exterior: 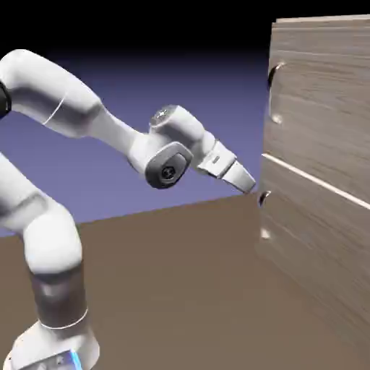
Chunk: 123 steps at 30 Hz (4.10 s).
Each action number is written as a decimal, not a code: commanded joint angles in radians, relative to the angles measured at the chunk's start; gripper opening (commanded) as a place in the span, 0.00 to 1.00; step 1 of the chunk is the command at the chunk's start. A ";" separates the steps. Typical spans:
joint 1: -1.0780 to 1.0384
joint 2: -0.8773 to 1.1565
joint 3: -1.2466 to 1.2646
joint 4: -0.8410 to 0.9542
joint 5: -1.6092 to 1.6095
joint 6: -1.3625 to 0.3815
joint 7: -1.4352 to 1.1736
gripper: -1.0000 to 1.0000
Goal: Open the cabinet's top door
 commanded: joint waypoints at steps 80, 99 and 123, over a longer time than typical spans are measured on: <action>-1.092 -0.042 1.146 0.850 2.780 -0.017 -2.197 0.00; -0.403 0.065 0.571 0.617 2.784 -0.073 -2.484 0.00; 0.466 -0.374 -0.166 0.187 2.002 -0.014 -2.085 0.00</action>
